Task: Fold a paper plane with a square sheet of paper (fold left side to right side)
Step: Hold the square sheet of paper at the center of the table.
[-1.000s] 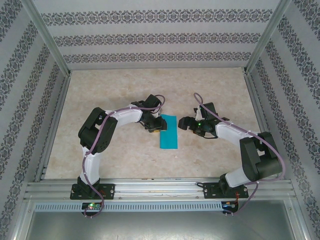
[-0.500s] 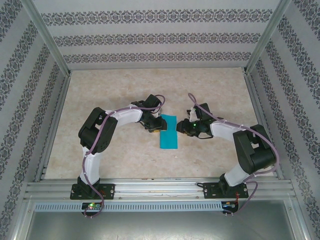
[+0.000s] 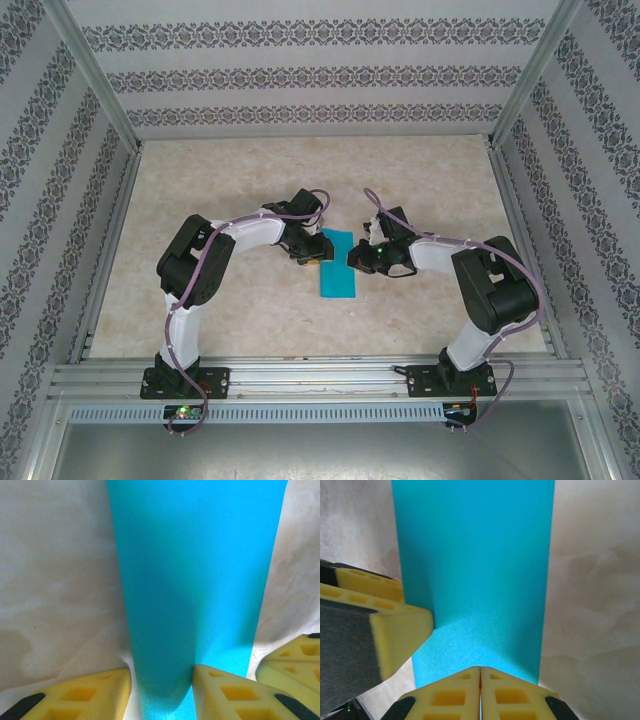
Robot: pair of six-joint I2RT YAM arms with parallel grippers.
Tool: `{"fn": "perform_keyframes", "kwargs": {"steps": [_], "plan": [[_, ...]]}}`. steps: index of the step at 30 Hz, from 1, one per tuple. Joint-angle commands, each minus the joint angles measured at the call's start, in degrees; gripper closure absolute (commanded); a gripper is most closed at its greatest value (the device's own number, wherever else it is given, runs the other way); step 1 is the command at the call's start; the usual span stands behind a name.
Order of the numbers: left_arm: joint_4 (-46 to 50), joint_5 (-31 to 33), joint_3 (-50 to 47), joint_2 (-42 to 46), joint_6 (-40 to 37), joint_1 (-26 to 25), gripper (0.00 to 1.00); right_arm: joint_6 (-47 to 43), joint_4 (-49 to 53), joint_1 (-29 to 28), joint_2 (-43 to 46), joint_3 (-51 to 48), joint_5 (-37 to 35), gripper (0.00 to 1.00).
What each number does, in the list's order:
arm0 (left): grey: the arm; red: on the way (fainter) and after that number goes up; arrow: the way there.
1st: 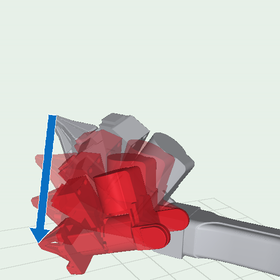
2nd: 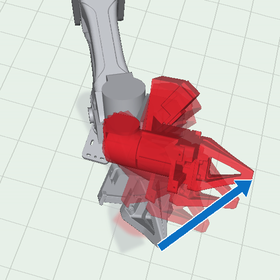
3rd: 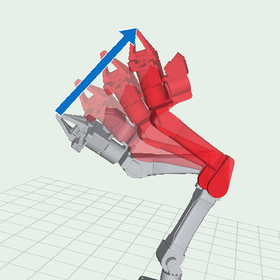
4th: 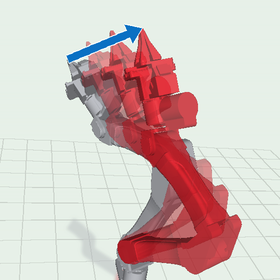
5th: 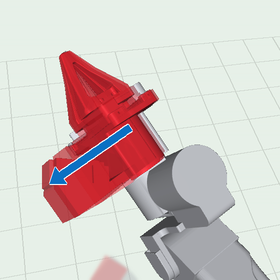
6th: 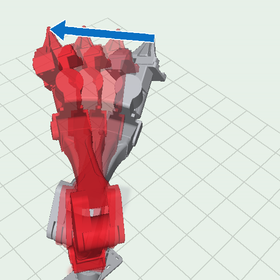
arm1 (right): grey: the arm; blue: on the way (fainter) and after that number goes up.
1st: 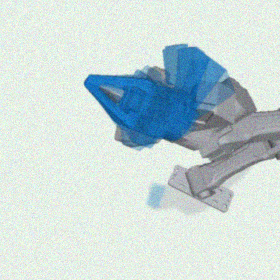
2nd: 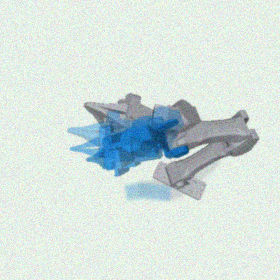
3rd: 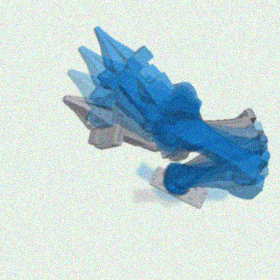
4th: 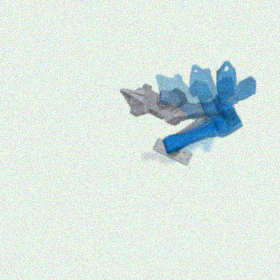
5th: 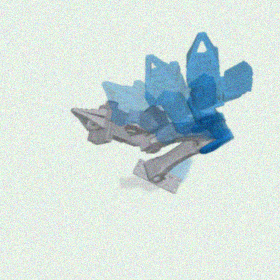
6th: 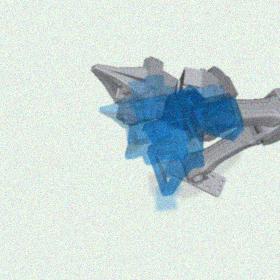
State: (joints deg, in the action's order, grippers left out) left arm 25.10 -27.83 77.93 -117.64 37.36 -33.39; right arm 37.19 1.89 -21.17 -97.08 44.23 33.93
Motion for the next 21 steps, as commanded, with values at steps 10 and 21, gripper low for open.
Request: {"fn": "perform_keyframes", "kwargs": {"steps": [10,21], "plan": [[-1.81,3.31,-2.38,-6.69,-0.27,-2.41,0.59,-0.53,2.3,-0.8,-3.64,1.23,-1.13,0.95],[-3.63,3.37,-3.83,-3.06,-0.1,-1.69,0.59,-1.24,5.12,-0.94,-4.44,1.3,-2.67,0.99]]}}
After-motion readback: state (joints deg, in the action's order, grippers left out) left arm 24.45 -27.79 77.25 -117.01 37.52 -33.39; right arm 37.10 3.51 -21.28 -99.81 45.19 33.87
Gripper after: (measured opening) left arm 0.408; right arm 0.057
